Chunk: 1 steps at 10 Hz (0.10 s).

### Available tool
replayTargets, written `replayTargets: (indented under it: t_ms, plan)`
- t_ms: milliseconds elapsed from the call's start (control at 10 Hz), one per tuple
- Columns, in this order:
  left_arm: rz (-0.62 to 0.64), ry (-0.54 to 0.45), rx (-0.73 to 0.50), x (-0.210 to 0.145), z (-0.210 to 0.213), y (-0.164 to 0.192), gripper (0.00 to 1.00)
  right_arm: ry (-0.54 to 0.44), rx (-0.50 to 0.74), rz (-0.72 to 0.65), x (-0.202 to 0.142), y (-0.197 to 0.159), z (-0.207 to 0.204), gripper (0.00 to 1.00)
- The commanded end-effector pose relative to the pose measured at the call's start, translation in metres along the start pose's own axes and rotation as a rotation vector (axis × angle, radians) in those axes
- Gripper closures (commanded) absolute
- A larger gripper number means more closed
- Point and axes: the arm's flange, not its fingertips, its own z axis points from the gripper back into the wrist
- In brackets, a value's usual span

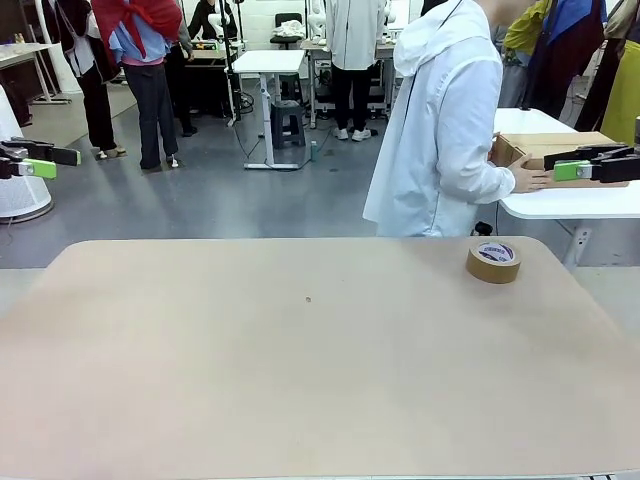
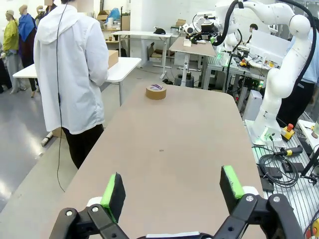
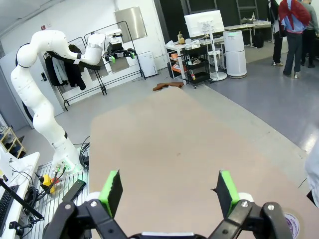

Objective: Wrap the clocks to prevent damage.
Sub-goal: After the human seals the box with tape, release both hands from the side flaps of the Package Box.

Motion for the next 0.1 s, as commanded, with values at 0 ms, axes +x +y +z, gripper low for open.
replayTargets:
  t_ms: [0]
  plan:
    - [-0.003, -0.003, -0.005, 0.0034, 0.0012, -0.0011, 0.0, -0.002, 0.002, -0.001, -0.0007, -0.0002, 0.0, 0.0]
